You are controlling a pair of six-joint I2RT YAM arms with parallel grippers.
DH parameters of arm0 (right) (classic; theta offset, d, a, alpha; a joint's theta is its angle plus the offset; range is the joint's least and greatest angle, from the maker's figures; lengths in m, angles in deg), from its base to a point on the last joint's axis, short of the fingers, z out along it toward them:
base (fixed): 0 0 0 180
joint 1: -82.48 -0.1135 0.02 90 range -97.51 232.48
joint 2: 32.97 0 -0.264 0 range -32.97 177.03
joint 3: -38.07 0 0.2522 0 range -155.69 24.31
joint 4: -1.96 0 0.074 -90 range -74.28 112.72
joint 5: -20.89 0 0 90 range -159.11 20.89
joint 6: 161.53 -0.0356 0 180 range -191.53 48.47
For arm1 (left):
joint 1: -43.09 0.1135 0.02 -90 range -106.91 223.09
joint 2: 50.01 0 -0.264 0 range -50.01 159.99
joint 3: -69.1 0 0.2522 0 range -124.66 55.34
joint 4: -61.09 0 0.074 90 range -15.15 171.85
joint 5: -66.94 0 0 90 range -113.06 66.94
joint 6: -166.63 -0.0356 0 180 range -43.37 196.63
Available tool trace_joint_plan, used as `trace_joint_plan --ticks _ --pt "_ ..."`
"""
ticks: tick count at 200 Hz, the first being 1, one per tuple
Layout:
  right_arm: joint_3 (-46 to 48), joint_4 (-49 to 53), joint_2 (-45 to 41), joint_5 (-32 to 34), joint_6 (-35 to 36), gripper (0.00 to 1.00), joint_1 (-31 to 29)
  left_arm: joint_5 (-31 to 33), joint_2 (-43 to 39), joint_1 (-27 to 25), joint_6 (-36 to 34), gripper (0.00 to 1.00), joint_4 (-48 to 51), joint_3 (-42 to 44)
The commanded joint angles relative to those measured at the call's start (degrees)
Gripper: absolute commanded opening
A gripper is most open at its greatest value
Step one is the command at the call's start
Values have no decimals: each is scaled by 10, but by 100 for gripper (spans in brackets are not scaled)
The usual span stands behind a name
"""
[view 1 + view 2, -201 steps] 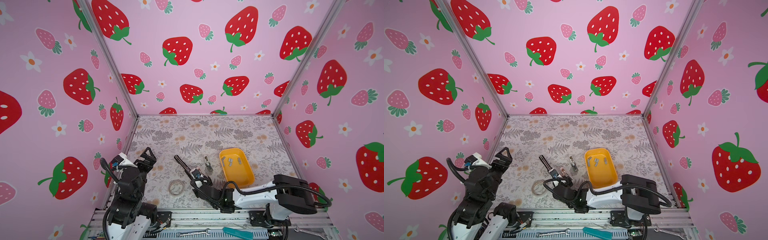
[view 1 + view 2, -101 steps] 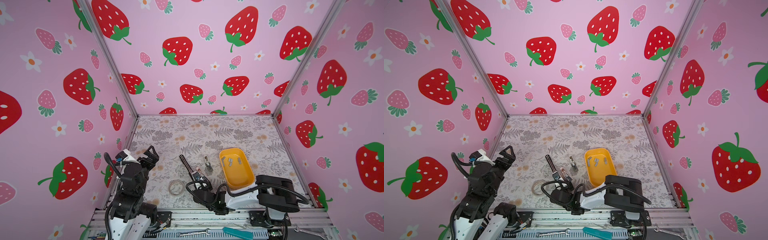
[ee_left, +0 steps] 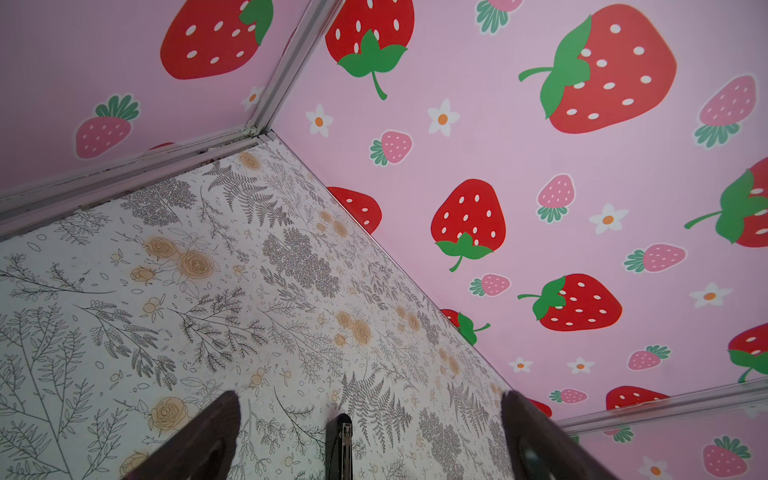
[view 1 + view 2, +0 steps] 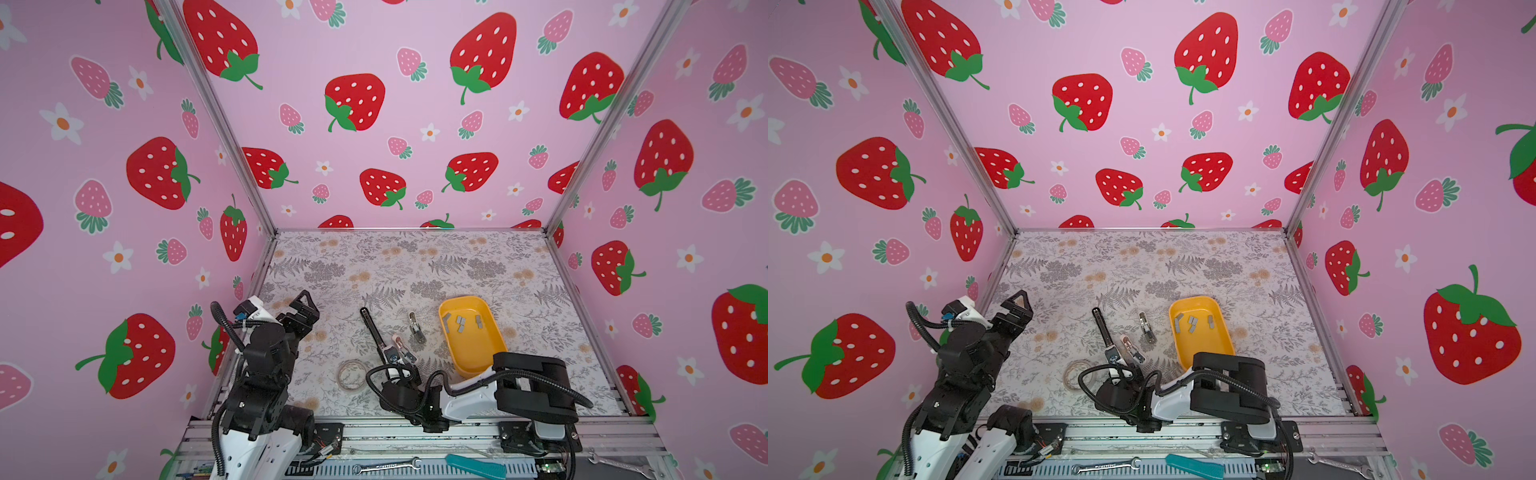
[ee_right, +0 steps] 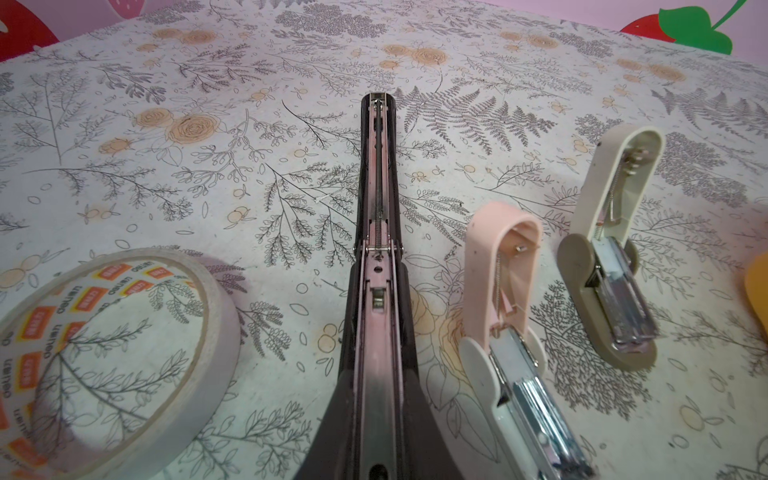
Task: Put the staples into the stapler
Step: 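Lower the opened black stapler onto the table with the right gripper, then release the stapler and move the right gripper over the yellow tray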
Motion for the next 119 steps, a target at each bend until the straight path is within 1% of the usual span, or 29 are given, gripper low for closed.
trace_joint_plan --ticks 1,18,34,58,94,106,119 --pt "-12 -33 -7 10 -11 30 -8 3 -1 4 -3 99 -17 -9" --pt "-12 -31 -23 10 -1 41 -13 1 4 4 -2 99 -18 -8" --pt "-9 -25 -43 11 5 47 -16 -1 6 5 -2 99 -17 -11" --pt "0 -1 -95 4 8 47 -21 -1 4 6 -2 99 -17 -10" --pt "15 83 -251 -9 29 44 -24 -12 2 6 1 99 -21 -9" --pt "16 129 -310 -13 37 43 -21 -20 -1 6 0 99 -14 -15" --pt "5 195 -362 -17 46 42 -10 -34 -3 6 21 99 19 -26"
